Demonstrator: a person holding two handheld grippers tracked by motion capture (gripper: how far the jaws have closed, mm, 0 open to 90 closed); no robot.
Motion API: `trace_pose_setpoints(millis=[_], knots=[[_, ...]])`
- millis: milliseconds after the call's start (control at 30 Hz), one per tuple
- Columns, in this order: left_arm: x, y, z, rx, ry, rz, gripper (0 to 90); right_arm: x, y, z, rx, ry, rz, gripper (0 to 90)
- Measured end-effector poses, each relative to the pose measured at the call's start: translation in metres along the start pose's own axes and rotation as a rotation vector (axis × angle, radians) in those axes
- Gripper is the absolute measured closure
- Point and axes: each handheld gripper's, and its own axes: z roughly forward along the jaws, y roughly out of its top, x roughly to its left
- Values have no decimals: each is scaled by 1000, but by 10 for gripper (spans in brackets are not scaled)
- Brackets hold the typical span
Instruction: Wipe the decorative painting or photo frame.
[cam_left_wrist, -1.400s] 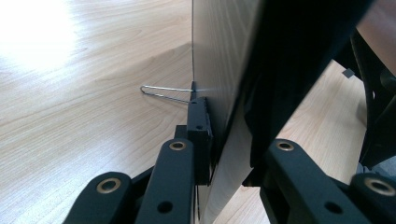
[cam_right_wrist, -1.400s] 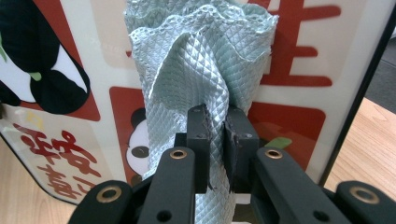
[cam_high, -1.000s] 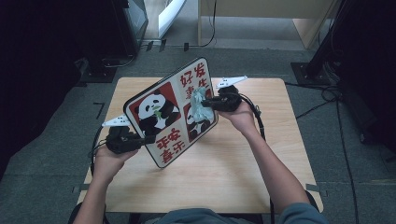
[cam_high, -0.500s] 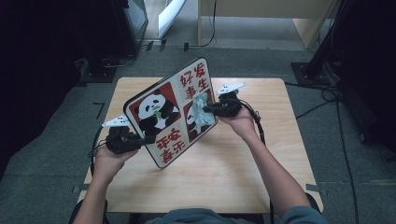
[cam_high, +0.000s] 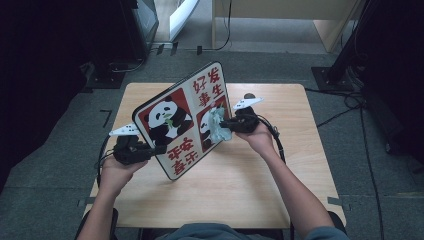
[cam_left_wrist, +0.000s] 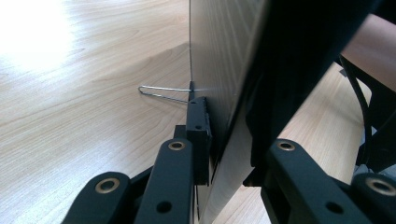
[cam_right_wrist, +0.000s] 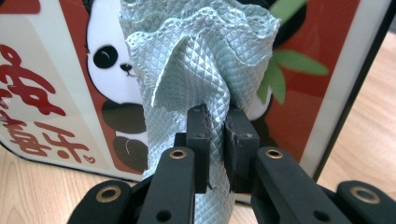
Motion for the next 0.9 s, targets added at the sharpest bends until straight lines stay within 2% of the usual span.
trace_pose_setpoints(millis=[67, 233, 467, 667, 900], knots=[[0, 0, 0, 0, -2, 0, 786, -1, -5, 2, 5, 4, 19, 821], [0, 0, 0, -1, -5, 1, 785, 0, -11, 5, 11, -6, 10, 821], [0, 0, 0, -1, -6, -1, 785, -2, -24, 11, 49, -6, 23, 822], [0, 0, 0, -3, -7, -2, 783, -2, -35, 16, 58, -5, 32, 823], [0, 0, 1, -4, -5, -5, 783, -3, -38, 19, 87, -4, 36, 824]])
